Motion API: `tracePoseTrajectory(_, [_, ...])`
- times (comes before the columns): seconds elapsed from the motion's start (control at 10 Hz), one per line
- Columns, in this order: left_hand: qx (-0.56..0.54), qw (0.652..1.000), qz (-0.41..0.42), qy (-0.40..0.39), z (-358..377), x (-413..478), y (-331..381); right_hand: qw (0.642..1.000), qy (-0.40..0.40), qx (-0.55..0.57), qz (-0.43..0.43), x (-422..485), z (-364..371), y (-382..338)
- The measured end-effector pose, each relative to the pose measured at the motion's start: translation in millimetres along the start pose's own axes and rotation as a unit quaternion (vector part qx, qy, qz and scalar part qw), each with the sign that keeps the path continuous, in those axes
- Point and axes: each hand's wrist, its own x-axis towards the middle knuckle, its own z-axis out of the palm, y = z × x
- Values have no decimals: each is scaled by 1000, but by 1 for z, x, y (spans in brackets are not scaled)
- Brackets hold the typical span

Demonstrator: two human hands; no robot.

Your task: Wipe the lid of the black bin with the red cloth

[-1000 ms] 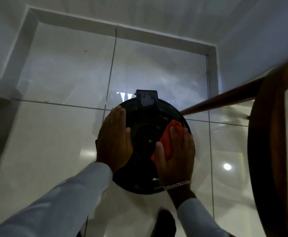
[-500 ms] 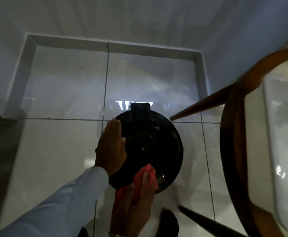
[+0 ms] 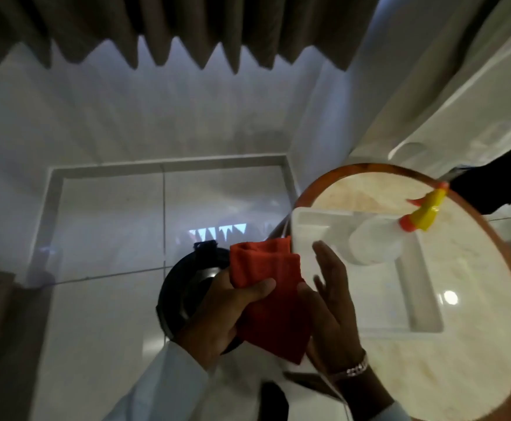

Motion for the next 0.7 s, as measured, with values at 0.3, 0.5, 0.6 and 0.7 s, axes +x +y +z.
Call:
tracePoseTrajectory(0.3, [150,984,62,73,125,35,-17,983,42,-72,166,49,-103,44])
tracePoseTrajectory(0.5, [163,971,106,140,110,25,-18,943,-78,-258,193,71,-90,76])
tracePoseTrajectory(0.6, [199,956,139,165,98,9,2,913,-116,-368,133,69,-85,51])
tracePoseTrajectory(0.7, [260,925,227,160,91,-20,52,907,-57,-416,-42,69,-69,-12])
